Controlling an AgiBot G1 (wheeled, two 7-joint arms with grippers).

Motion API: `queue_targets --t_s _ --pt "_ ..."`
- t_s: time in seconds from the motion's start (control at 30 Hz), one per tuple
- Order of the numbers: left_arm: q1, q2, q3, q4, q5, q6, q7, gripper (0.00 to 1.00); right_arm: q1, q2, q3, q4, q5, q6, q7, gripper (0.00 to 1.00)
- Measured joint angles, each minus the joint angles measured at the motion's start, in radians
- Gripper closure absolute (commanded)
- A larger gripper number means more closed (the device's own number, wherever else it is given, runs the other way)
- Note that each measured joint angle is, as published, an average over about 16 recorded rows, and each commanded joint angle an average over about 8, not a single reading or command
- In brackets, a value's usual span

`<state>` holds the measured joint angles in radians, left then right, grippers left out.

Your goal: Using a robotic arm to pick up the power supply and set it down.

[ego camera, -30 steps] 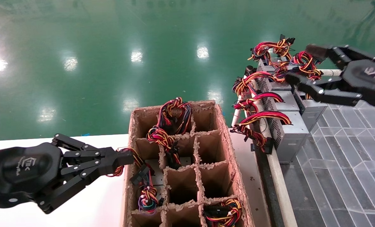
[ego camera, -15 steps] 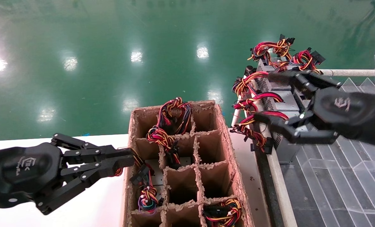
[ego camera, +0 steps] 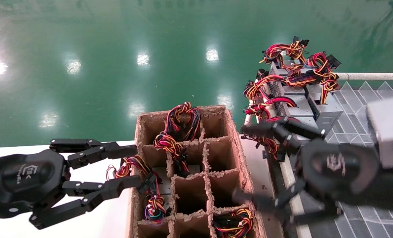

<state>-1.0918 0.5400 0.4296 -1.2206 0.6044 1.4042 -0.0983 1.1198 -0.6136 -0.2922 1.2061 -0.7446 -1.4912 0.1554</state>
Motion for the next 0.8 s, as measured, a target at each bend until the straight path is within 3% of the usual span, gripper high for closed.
queue_targets --t_s 0.3,0.8 --pt "0.0 0.0 0.0 0.0 0.0 0.0 0.0 0.0 -0.058 0.003 0.016 0.101 0.019 -0.006 0.038 0.0" --pt "0.0 0.0 0.0 0.0 0.0 0.0 0.0 0.0 -0.052 0.003 0.015 0.09 0.018 -0.006 0.034 0.0"
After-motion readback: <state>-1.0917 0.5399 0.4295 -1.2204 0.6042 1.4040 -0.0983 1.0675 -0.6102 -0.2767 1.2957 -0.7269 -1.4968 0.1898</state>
